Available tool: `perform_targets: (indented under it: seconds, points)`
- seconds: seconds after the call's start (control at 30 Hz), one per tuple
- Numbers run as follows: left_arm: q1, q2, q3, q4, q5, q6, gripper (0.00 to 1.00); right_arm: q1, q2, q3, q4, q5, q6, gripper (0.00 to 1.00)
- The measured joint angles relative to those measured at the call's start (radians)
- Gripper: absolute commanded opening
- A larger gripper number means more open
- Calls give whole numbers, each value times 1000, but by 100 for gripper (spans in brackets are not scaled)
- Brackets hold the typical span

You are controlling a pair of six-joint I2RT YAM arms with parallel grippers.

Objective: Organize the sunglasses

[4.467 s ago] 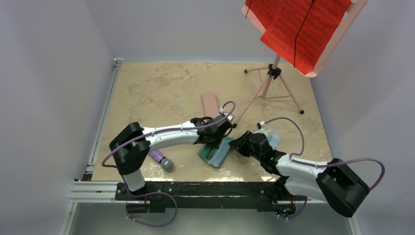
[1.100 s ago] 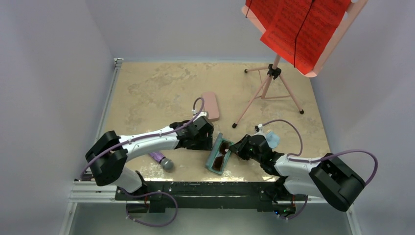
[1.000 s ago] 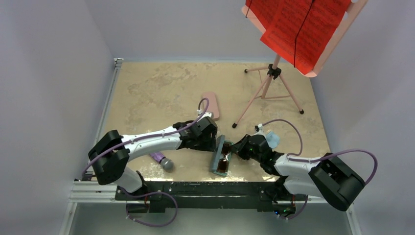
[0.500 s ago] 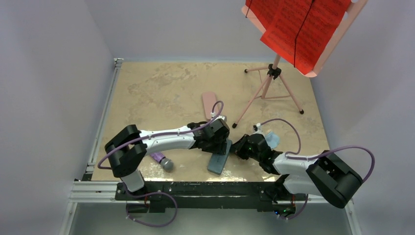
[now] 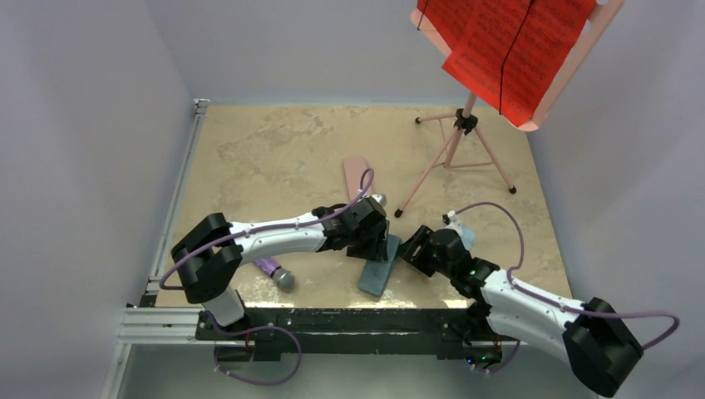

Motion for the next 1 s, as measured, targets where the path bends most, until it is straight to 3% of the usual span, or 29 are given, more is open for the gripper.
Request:
perform_targets:
  seconds: [0.37, 0.6, 0.73, 0.77, 0.87, 1.0]
  points:
    - [4, 95, 37, 79, 43, -12, 52, 0, -261, 54, -424, 159, -42, 78]
    - [8, 146, 49, 67, 57, -21, 52, 3, -269, 155, -407, 145, -57, 78]
    - [8, 144, 49, 64, 59, -19, 66, 4, -270, 172, -410, 134, -74, 80]
    - [8, 141, 49, 58, 56, -14, 70, 5, -275, 172, -412, 135, -80, 85]
    - [5, 122, 48, 23, 54, 9, 99, 5, -303, 183, -437, 145, -93, 90]
    - [0, -58, 38, -58, -8, 51, 100, 6, -348, 217, -478, 193, -110, 95]
